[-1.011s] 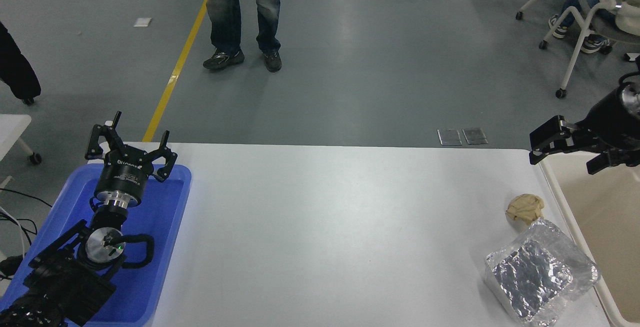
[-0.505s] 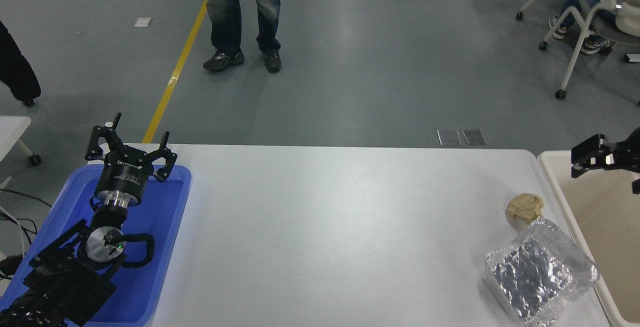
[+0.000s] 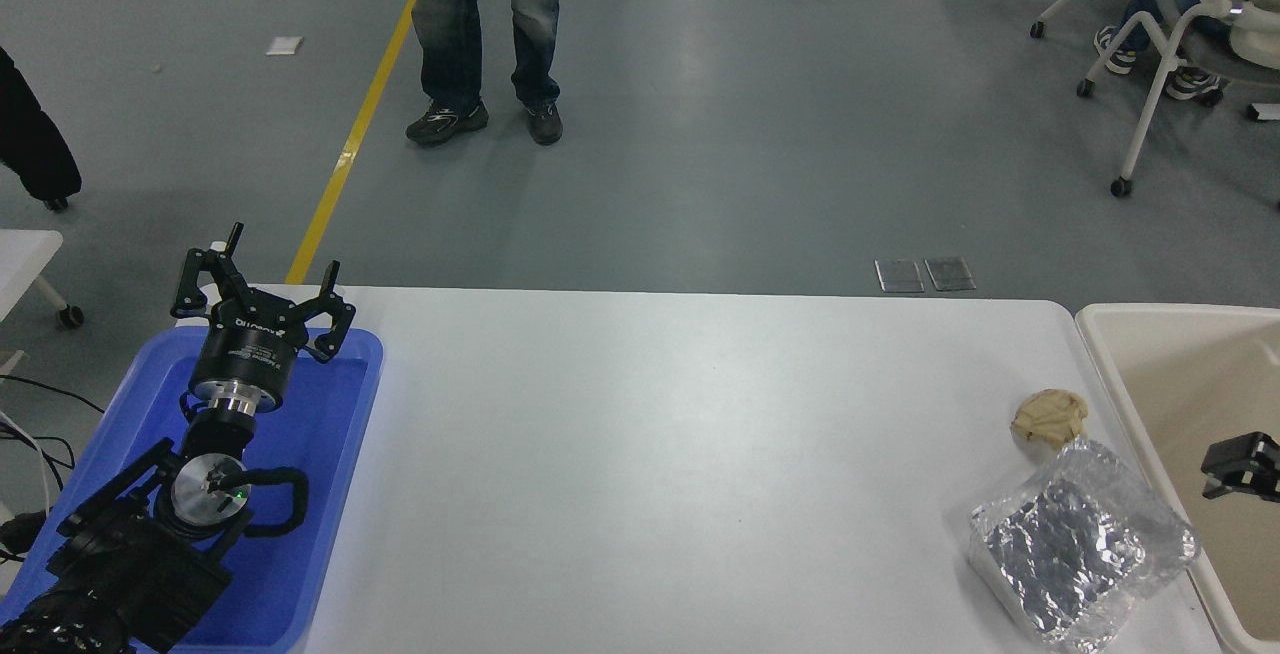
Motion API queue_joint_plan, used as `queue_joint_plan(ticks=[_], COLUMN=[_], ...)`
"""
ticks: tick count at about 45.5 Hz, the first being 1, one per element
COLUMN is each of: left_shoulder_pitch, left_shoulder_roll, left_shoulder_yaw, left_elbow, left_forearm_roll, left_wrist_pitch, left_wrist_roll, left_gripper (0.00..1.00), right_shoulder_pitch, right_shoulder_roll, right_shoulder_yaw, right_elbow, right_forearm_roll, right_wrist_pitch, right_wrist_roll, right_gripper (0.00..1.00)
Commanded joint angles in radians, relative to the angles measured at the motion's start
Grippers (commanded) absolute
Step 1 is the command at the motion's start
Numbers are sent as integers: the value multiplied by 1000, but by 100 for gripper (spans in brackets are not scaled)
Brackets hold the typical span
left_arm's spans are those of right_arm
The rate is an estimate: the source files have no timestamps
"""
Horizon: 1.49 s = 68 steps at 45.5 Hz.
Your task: Pick up foil plate and place in dustbin
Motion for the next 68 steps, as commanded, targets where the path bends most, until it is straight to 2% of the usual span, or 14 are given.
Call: queue_joint_plan(ticks=[1, 34, 42, 49, 62, 68], left_shoulder_pitch=[0, 0, 0, 0, 0, 0], left_shoulder_roll=[0, 0, 0, 0, 0, 0], left_shoulder_yaw=[0, 0, 0, -1, 0, -1], left_elbow=[0, 0, 0, 0, 0, 0], left_forearm_roll=[0, 0, 0, 0, 0, -1], left_wrist_pitch=[0, 0, 0, 0, 0, 0], left_wrist_roll=[0, 0, 0, 1, 0, 0], left_gripper=[100, 100, 100, 100, 100, 100], right_shoulder_pitch=[-147, -416, -434, -462, -479, -479], right_shoulder_roll=[-1, 94, 117, 140, 145, 145], right_shoulder_yaw=[125, 345, 345, 343, 336, 331], right_elbow=[-2, -2, -7, -36, -44, -48], right_forearm_roll=[9, 11, 9, 9, 8, 0], right_wrist_pitch=[-87, -276, -320, -351, -352, -357], right_wrist_roll=[0, 0, 3, 5, 6, 8], right_gripper=[100, 100, 96, 80, 29, 15])
